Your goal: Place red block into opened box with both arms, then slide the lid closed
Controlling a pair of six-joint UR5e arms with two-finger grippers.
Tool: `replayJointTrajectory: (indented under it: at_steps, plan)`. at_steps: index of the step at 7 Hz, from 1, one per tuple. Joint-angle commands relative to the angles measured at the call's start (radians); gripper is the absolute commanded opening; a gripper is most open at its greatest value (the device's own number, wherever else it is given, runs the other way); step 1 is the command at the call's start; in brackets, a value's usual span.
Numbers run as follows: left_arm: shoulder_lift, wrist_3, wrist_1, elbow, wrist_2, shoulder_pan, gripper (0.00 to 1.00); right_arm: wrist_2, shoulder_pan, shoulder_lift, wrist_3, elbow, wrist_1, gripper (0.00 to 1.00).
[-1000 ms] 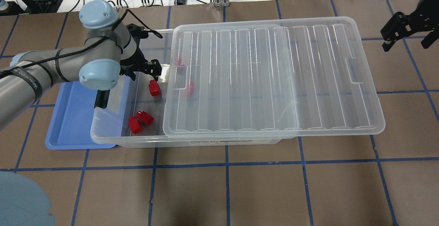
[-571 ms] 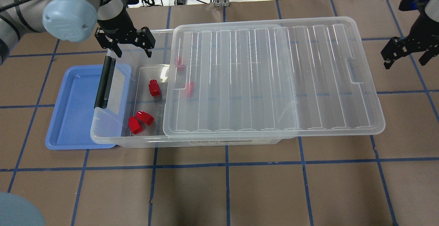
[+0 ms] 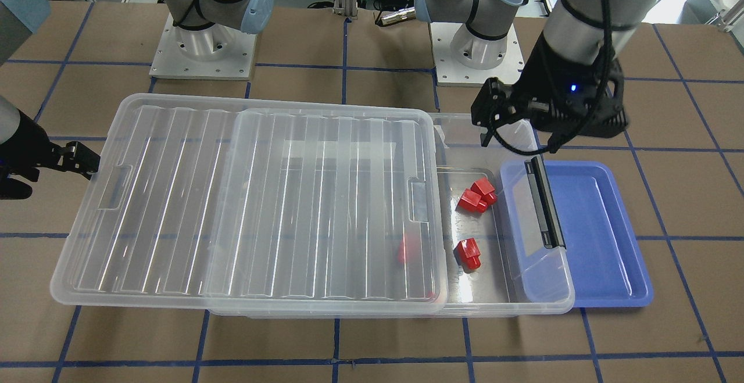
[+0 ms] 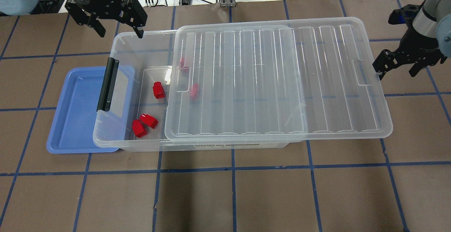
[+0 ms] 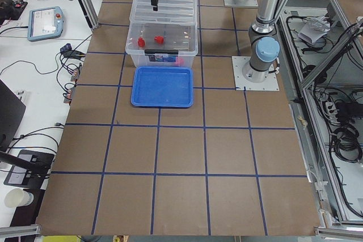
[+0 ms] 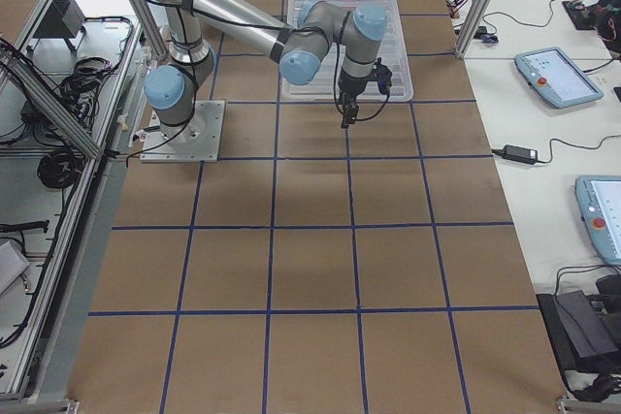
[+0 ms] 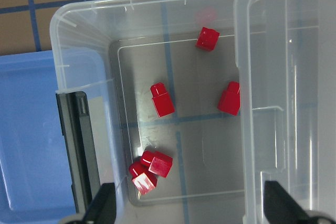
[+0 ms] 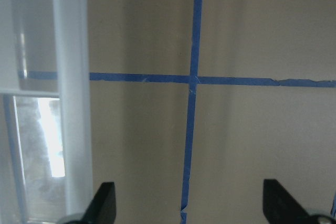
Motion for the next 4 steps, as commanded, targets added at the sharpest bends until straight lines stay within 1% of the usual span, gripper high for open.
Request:
replayJointTrajectory:
  at_steps: [1,2,4]
  plan:
    - [0.072,0.01,-0.01,-0.081,0.0,0.007,1.0,0.055,0.046,0.0,0.016,0.002,-0.029,1.0]
    - [0.09,0.015,-0.006,-0.114,-0.001,0.007,1.0,0.055,0.096,0.0,0.101,0.0,-0.031,1.0]
    - [0.089,0.015,0.015,-0.122,-0.001,0.022,1.0,0.057,0.207,0.001,0.248,-0.001,-0.054,1.0]
